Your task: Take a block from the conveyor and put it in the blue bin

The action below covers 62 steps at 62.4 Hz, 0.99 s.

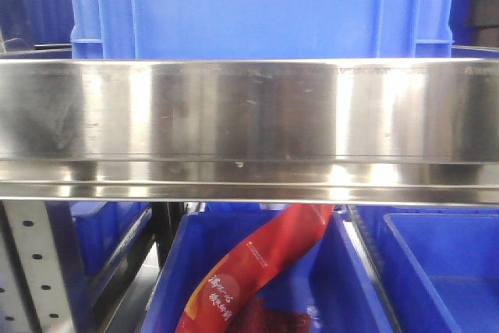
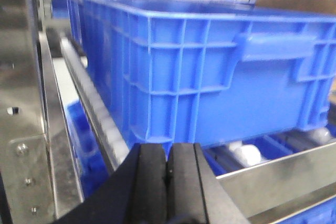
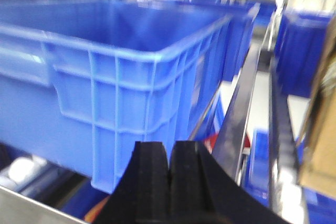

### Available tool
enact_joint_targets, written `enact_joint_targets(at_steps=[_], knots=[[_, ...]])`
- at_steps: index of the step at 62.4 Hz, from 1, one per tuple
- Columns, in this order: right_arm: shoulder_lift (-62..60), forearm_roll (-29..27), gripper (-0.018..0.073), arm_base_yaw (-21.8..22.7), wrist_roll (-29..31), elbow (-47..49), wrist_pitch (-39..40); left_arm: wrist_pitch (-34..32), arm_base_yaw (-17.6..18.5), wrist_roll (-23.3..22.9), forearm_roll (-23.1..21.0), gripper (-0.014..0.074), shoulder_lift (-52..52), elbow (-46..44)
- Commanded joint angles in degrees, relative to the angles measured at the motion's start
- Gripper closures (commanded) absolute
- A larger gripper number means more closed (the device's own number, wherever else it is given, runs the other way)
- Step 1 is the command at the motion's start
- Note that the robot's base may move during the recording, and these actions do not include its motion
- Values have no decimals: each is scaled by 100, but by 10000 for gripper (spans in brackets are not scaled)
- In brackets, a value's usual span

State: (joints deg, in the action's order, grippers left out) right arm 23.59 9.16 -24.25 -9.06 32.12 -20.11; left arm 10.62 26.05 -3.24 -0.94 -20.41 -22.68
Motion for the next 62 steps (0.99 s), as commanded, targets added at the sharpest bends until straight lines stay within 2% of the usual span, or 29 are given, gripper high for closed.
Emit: enact_joint_targets(at_steps=[1, 16, 46, 52, 56, 62], knots=[[-254, 70, 721, 20, 4, -9, 120, -124, -17, -40, 13, 707, 328, 17], [-477, 70, 721, 20, 4, -9, 416, -134, -17, -40, 13, 707, 750, 17], [-709, -23, 721, 66, 4, -215, 544, -134, -17, -40, 13, 707, 764, 17], [-1077, -13, 721, 260, 59, -604, 558, -134, -17, -40, 13, 707, 764, 17], [-1416, -13, 721, 496, 339, -988, 523, -134, -17, -40, 13, 707, 764, 17], [-2016, -89, 721, 939, 368, -1556, 559, -134, -17, -40, 13, 707, 764, 17]])
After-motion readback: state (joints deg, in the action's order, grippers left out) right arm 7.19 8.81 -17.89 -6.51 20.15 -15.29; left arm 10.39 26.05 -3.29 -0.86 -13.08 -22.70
